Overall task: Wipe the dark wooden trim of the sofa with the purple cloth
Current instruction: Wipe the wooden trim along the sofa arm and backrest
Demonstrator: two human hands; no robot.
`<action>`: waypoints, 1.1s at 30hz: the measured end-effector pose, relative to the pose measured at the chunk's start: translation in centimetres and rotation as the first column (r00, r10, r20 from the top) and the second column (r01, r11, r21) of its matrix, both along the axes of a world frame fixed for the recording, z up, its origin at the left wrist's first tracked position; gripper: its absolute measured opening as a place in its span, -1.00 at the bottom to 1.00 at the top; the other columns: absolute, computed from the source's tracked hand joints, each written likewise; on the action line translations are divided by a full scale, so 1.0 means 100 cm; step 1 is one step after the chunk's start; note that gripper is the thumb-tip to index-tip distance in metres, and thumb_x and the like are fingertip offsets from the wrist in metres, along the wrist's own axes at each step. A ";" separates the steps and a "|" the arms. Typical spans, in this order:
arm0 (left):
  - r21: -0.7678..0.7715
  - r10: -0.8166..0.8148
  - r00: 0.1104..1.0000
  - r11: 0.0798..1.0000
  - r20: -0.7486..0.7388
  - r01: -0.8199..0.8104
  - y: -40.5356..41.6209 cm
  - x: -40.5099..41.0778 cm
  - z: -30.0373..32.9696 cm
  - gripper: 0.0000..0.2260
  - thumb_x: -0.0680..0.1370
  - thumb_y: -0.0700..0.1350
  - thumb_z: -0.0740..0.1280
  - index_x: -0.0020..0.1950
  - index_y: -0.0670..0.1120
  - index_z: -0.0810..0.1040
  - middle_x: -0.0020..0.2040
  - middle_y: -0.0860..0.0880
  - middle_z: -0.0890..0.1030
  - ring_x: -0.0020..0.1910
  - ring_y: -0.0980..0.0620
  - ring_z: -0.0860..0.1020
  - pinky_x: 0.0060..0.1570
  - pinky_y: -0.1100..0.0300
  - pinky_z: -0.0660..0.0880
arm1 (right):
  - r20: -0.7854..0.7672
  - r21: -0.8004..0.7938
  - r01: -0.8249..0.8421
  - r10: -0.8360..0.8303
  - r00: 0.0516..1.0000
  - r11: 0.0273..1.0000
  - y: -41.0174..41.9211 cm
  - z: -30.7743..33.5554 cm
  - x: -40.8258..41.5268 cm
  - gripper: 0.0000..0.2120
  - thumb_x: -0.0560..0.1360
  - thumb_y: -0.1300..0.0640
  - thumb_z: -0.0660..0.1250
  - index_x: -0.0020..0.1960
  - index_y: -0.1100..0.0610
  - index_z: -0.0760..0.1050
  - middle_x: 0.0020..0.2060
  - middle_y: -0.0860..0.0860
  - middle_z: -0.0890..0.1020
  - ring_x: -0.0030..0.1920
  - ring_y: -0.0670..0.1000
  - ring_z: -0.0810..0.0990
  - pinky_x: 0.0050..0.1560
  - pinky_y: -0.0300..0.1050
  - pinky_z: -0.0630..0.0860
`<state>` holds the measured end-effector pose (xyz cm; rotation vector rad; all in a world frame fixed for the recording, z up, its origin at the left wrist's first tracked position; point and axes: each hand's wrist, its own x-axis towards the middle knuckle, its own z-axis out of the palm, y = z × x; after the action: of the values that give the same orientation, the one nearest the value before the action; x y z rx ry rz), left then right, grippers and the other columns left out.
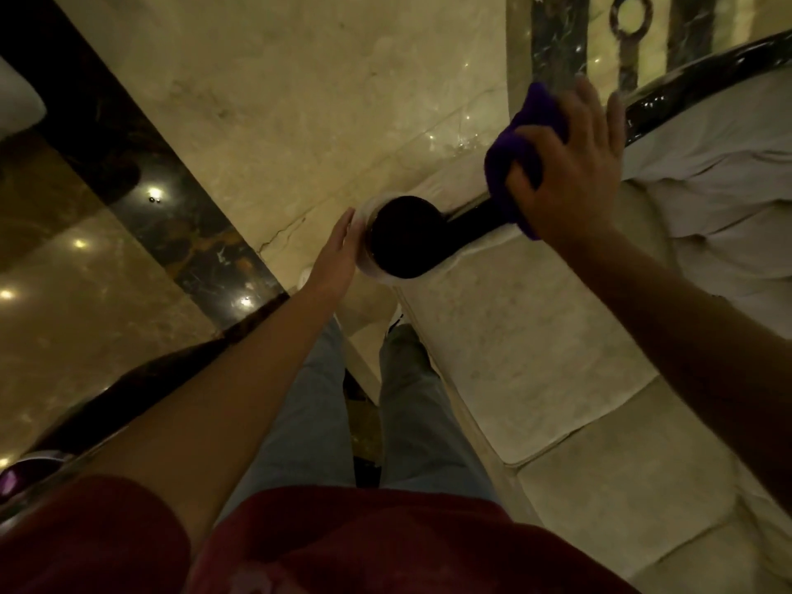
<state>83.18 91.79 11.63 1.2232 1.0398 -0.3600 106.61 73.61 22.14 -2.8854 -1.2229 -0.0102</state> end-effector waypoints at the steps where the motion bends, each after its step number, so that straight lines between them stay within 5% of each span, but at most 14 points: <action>1: -0.002 0.027 1.000 1.000 -0.005 -0.027 -0.003 0.002 0.000 -0.43 0.66 0.29 0.10 0.64 0.14 0.18 0.65 0.02 0.25 0.59 -0.04 0.28 0.54 -0.23 0.26 | -0.030 0.028 0.033 -0.032 0.999 0.999 0.004 -0.001 -0.006 -0.59 0.62 -0.14 0.30 0.33 0.09 0.58 0.53 0.21 0.40 0.58 0.32 0.26 0.58 0.38 0.15; 11: -0.125 0.206 0.976 0.969 -0.075 -0.214 -0.006 -0.007 0.014 -0.50 0.65 0.36 0.04 0.53 0.23 0.39 0.52 0.07 0.45 0.42 -0.06 0.48 0.44 -0.20 0.41 | -0.342 0.322 0.203 -0.087 0.936 0.924 0.068 -0.031 -0.161 -0.62 0.60 0.14 0.32 0.40 0.06 0.59 0.50 0.29 0.42 0.53 0.37 0.34 0.48 0.39 0.29; 15: -0.079 0.203 0.975 0.974 -0.090 -0.211 0.000 0.000 0.027 -0.47 0.71 0.28 -0.12 0.55 0.13 0.38 0.54 0.02 0.44 0.36 -0.07 0.52 0.42 -0.13 0.41 | -0.205 0.237 -0.017 0.068 0.977 0.971 0.047 -0.034 -0.127 -0.67 0.59 0.06 0.33 0.32 0.03 0.64 0.44 0.26 0.51 0.47 0.35 0.44 0.52 0.40 0.27; 18: 0.128 0.170 0.985 0.978 -0.037 -0.164 -0.012 0.007 0.039 -0.51 0.74 0.18 -0.03 0.57 0.00 0.37 0.54 -0.04 0.43 0.47 -0.05 0.43 0.53 -0.09 0.31 | -0.023 0.176 -0.095 0.101 0.995 0.980 0.018 -0.029 -0.072 -0.77 0.57 0.07 0.37 0.20 0.02 0.68 0.34 0.22 0.60 0.40 0.31 0.53 0.47 0.46 0.31; 22: 0.538 0.059 0.991 0.835 0.124 -0.117 -0.045 0.020 0.053 -0.60 0.73 0.05 0.14 0.51 -0.10 0.41 0.50 -0.11 0.42 0.49 -0.06 0.39 0.49 -0.04 0.34 | -0.001 0.161 -0.032 0.032 0.999 0.987 -0.003 -0.006 -0.011 -0.77 0.60 0.04 0.32 0.17 0.05 0.70 0.36 0.17 0.59 0.44 0.26 0.50 0.52 0.45 0.22; 28: 0.640 -0.020 0.992 0.765 0.128 -0.067 -0.062 0.030 0.045 -0.61 0.70 0.00 0.22 0.49 -0.12 0.41 0.42 -0.10 0.49 0.41 -0.07 0.43 0.43 0.05 0.34 | 0.002 0.128 0.131 -0.133 0.991 0.983 -0.020 0.017 0.070 -0.67 0.64 -0.01 0.19 0.22 0.06 0.67 0.51 0.11 0.46 0.59 0.24 0.28 0.61 0.27 0.13; 33: 0.679 -0.064 0.991 0.734 0.119 -0.034 -0.057 0.023 0.038 -0.63 0.70 0.02 0.23 0.46 -0.11 0.43 0.39 -0.11 0.50 0.39 -0.09 0.44 0.39 0.06 0.35 | -0.039 0.251 0.181 -0.177 0.984 0.951 -0.006 0.017 0.029 -0.74 0.53 0.10 0.33 0.12 0.08 0.73 0.35 0.12 0.62 0.50 0.29 0.41 0.51 0.29 0.29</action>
<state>85.49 86.08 15.42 1.8903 1.0779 0.1256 109.50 72.98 23.82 -2.7522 -0.8794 -0.1335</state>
